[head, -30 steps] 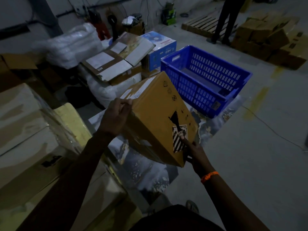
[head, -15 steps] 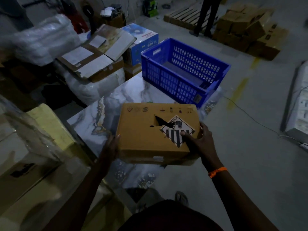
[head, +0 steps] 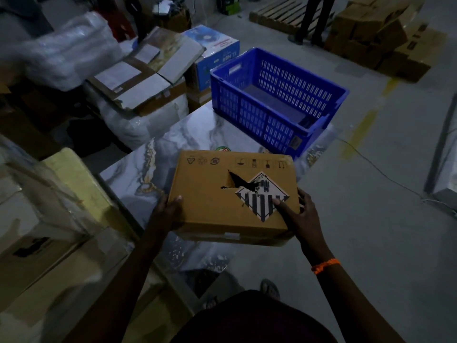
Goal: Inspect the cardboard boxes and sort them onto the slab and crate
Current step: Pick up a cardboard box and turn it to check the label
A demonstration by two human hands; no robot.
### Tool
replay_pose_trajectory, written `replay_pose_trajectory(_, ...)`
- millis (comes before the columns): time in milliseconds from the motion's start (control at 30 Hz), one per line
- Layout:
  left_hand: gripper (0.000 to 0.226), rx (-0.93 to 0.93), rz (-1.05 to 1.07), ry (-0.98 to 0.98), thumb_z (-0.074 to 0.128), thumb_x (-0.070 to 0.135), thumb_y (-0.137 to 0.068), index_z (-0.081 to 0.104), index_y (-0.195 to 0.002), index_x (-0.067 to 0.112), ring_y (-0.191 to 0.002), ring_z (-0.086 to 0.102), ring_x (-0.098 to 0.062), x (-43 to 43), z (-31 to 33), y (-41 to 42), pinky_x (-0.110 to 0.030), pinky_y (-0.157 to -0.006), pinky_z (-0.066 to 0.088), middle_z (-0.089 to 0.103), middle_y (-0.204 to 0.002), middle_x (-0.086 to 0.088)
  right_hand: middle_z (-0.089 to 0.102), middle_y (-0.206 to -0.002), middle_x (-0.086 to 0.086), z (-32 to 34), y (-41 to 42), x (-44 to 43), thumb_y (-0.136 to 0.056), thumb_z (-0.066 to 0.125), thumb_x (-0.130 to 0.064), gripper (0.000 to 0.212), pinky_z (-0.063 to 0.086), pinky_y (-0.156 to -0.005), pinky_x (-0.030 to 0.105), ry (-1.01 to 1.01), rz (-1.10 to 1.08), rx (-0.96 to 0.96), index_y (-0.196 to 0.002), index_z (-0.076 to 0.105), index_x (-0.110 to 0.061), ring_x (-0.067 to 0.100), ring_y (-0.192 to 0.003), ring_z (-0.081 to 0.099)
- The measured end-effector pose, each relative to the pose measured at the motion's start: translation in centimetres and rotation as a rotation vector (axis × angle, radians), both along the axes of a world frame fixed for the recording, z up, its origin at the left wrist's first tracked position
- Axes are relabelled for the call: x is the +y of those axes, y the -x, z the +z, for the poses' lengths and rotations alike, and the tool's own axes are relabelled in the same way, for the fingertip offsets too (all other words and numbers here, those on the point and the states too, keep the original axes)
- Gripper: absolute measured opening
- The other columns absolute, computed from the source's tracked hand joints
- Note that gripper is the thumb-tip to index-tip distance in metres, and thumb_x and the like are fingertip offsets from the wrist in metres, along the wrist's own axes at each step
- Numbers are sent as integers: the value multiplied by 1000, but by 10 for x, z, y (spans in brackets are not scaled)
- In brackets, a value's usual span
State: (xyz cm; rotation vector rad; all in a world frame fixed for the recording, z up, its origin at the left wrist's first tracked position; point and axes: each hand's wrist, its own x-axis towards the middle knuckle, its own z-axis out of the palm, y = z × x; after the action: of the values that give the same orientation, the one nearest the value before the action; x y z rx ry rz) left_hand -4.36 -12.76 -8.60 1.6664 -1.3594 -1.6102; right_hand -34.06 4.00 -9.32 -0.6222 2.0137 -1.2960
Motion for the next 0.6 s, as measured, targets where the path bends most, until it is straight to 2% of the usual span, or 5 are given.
replay_pose_trajectory(100, 69, -1, -9, 4, 66, 79, -68, 59, -121, 35, -114, 61, -38, -6, -17, -8, -65, -97, 50, 61, -129, -12, 51, -146, -1, 3, 0, 1, -63, 81, -79, 91, 53, -103, 55, -4, -15, -12, -140, 50, -43, 22, -127, 56)
replay_pose_trajectory(267, 52, 10, -6, 59, 66, 73, -76, 58, -119, 46, -121, 56, -38, 0, -11, -4, -65, -97, 50, 56, -135, -11, 53, -145, -3, 0, 1, 1, -64, 82, -77, 94, 55, -101, 52, -4, -22, -24, -145, 49, -41, 21, -125, 58)
replay_pose_trajectory(367, 54, 60, 90, 46, 65, 55, -91, 55, -135, 25, -120, 54, -36, 8, -7, 3, -57, -93, 54, 55, -132, -9, 57, -141, -6, 2, -1, 1, -64, 80, -77, 93, 56, -99, 48, 13, -7, -90, -143, 46, -43, 22, -121, 62)
replay_pose_trajectory(467, 77, 60, 197, 16, 61, 70, -85, 55, -135, 13, -116, 58, -35, 12, -10, 10, -51, -90, 56, 58, -131, -12, 62, -136, -8, 8, -5, -1, -77, 80, -66, 78, 57, -91, 37, 38, 36, -142, -143, 44, -45, 15, -114, 66)
replay_pose_trajectory(600, 93, 35, 176, 87, 39, 88, -80, 51, -143, 20, -120, 57, -35, 10, 10, 17, -46, -91, 53, 57, -138, -13, 64, -132, -9, 20, -3, -7, -90, 71, -54, 50, 53, -85, 31, 67, 48, -177, -135, 48, -49, 12, -113, 65)
